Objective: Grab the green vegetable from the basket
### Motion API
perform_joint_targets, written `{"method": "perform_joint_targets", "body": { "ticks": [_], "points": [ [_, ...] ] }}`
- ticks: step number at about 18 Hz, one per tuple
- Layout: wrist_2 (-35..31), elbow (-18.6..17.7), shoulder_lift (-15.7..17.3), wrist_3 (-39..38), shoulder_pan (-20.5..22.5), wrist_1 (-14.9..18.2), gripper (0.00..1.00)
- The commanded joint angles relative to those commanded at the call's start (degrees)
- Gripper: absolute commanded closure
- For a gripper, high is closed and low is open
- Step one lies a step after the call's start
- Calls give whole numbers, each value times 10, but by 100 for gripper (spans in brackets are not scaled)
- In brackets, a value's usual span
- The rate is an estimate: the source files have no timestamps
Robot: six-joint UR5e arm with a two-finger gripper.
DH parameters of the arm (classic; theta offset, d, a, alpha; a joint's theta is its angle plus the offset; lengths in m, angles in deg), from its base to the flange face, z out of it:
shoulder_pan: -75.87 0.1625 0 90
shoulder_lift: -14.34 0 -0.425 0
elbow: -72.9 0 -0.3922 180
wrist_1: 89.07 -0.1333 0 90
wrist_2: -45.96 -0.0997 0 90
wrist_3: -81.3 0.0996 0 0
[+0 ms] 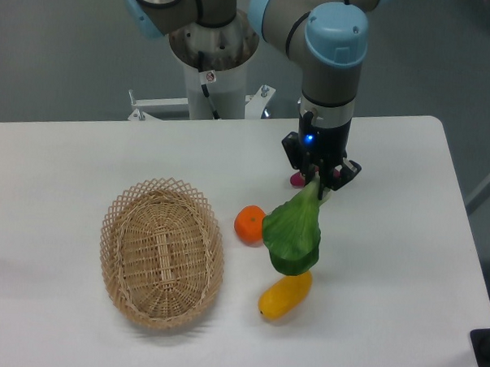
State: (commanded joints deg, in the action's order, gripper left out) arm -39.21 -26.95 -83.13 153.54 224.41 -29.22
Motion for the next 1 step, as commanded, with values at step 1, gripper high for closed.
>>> {"method": "perform_joint_targets", "body": {
  "ticks": [1],
  "points": [
    [1,0,0,0,0,-1,71]
  ]
}}
